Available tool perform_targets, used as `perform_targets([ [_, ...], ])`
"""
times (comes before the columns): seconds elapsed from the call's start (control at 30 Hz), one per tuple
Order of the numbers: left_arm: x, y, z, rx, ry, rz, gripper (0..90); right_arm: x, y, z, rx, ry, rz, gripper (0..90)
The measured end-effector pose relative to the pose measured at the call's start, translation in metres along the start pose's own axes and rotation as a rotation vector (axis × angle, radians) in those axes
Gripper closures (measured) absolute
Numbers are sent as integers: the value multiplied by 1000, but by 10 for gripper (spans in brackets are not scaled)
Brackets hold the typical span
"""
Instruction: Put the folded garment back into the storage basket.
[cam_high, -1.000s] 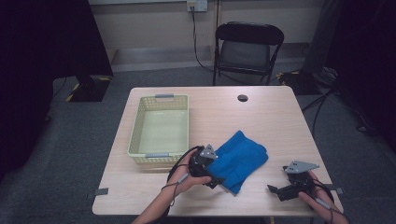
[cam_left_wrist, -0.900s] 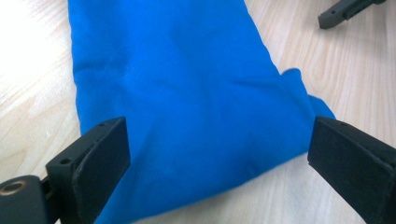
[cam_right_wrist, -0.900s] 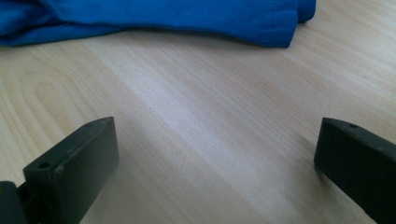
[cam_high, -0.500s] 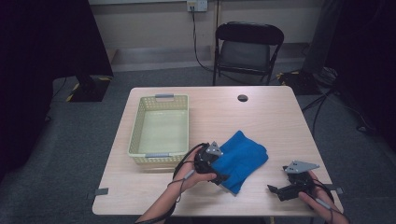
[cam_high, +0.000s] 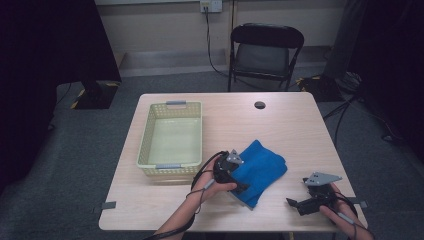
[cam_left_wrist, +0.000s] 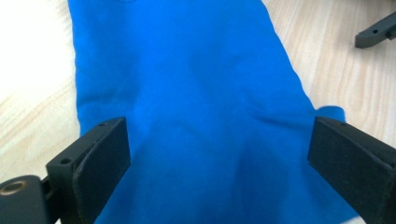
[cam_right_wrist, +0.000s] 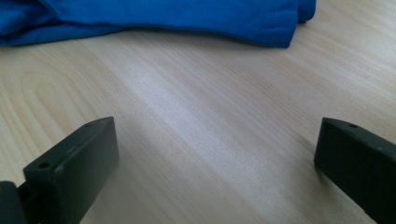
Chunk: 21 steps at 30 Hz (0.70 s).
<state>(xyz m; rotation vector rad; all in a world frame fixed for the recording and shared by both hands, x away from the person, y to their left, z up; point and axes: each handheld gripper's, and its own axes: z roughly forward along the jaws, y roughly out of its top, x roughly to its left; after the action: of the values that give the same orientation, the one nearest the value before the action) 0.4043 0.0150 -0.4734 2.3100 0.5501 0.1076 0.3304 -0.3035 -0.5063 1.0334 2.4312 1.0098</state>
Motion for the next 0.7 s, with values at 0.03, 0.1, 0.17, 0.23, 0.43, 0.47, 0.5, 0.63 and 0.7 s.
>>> perform_targets([
  [0.03, 0, 1, 1, 1, -1, -2, 52, 0, 0, 0, 0, 0, 0, 0],
  [0.1, 0, 3, 3, 0, 10, 1, 52, 0, 0, 0, 0, 0, 0, 0],
  [0.17, 1, 5, 6, 5, 15, 8, 52, 0, 0, 0, 0, 0, 0, 0],
  [0.23, 1, 7, 9, 7, 13, 7, 52, 0, 0, 0, 0, 0, 0, 0],
  [0.43, 3, 10, 14, 11, 24, 4, 52, 0, 0, 0, 0, 0, 0, 0],
  [0.47, 4, 11, 14, 14, 27, 6, 52, 0, 0, 0, 0, 0, 0, 0],
  [0.5, 5, 12, 14, 13, 32, 4, 52, 0, 0, 0, 0, 0, 0, 0],
  [0.63, 8, 15, 17, 15, 40, -1, 52, 0, 0, 0, 0, 0, 0, 0],
  [0.7, 10, 15, 19, 14, 43, -9, 52, 0, 0, 0, 0, 0, 0, 0],
])
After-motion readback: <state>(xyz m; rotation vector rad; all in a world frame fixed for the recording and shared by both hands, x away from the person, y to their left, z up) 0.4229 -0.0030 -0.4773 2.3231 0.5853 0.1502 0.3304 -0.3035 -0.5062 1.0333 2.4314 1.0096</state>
